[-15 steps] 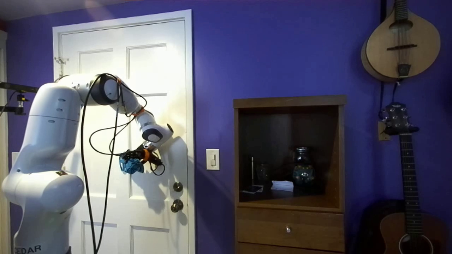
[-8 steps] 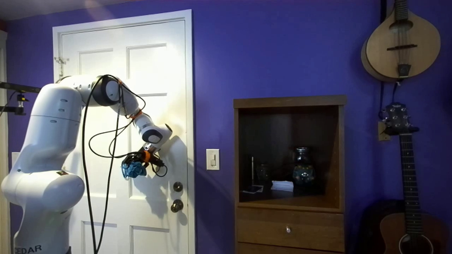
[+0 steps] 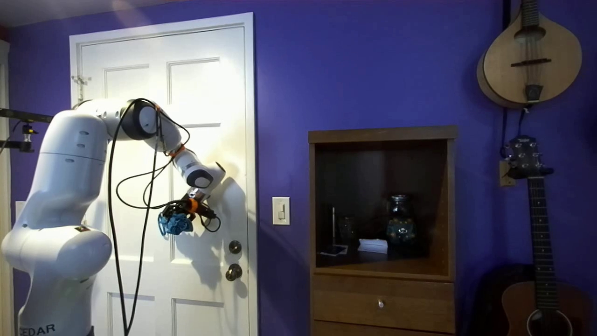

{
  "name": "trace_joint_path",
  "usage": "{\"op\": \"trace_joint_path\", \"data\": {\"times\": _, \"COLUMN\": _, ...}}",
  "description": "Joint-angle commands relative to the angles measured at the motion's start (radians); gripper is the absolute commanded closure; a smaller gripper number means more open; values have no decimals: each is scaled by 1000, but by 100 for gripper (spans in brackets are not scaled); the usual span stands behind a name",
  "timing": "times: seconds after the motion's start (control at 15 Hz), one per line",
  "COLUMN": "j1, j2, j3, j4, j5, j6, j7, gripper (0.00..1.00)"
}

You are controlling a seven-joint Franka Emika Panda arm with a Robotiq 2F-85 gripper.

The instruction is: Pick up the blue umbrella and hang it on the bottom hook on the door

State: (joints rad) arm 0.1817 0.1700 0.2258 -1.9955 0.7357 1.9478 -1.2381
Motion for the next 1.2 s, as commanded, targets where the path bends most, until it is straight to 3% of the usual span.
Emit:
{"op": "trace_joint_path", "data": {"times": 0.0, "j1": 8, "j2": -16, "j3": 14, "j4": 29, "j5": -7, "j6": -2, "j7": -13, "gripper": 91}}
{"op": "trace_joint_path", "data": {"times": 0.4, "j1": 27, "j2": 0, "j3": 31, "j4": 65, "j5": -13, "j6": 49, "j7": 35, "gripper": 91}}
{"op": "trace_joint_path", "data": {"times": 1.13, "j1": 74, "j2": -31, "j3": 49, "j4": -10, "j5": -118, "j6": 355, "j7": 215, "gripper": 91}}
